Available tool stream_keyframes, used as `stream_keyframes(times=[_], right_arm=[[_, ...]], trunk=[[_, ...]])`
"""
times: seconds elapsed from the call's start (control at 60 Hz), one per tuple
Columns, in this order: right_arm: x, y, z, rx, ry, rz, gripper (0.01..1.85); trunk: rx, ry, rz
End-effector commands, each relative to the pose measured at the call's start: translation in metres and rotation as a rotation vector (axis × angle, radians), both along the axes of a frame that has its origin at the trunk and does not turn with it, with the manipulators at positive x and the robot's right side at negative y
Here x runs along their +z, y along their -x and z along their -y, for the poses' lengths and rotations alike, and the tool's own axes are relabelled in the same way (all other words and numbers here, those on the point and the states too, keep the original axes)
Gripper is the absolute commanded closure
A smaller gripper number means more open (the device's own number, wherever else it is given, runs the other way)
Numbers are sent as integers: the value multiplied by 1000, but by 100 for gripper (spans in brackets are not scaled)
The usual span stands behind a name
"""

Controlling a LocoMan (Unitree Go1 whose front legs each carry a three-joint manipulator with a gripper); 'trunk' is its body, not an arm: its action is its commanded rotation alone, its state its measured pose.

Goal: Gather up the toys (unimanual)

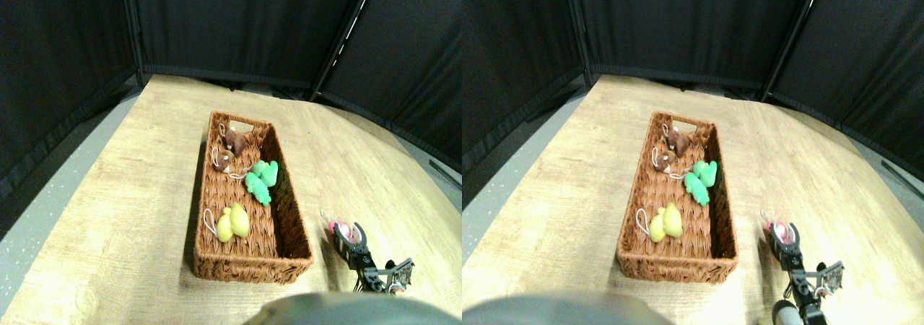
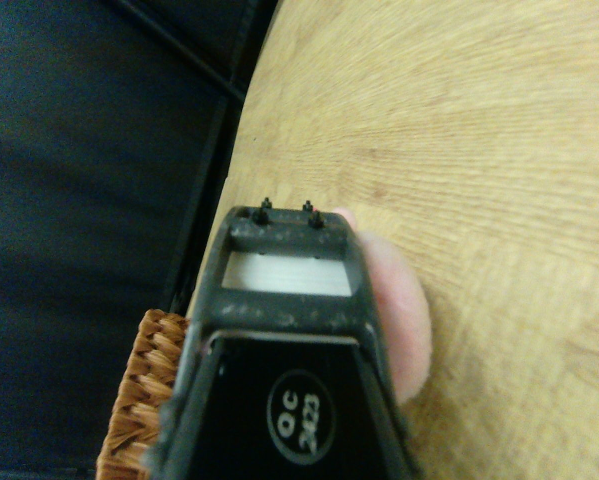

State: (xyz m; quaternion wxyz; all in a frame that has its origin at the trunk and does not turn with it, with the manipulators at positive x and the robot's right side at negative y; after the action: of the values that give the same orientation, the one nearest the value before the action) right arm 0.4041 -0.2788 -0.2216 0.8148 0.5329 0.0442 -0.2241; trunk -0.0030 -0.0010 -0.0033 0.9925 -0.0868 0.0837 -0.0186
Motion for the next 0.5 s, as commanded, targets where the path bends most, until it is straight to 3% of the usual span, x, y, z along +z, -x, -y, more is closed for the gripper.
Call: stream_keyframes(times=[0.017, 0.083, 0.267, 0.417, 0.5], right_arm=[[24, -11, -9, 44, 53, 61, 157], [32, -17, -13, 118, 67, 93, 157], [55, -34, -23, 203, 24, 135, 156], [75, -45, -31, 263, 155, 153, 155], [82, -51, -38, 266, 61, 153, 161]], trunk=[[21, 15, 4], [27, 23, 9], [42, 46, 24], [69, 71, 39], [91, 89, 49]])
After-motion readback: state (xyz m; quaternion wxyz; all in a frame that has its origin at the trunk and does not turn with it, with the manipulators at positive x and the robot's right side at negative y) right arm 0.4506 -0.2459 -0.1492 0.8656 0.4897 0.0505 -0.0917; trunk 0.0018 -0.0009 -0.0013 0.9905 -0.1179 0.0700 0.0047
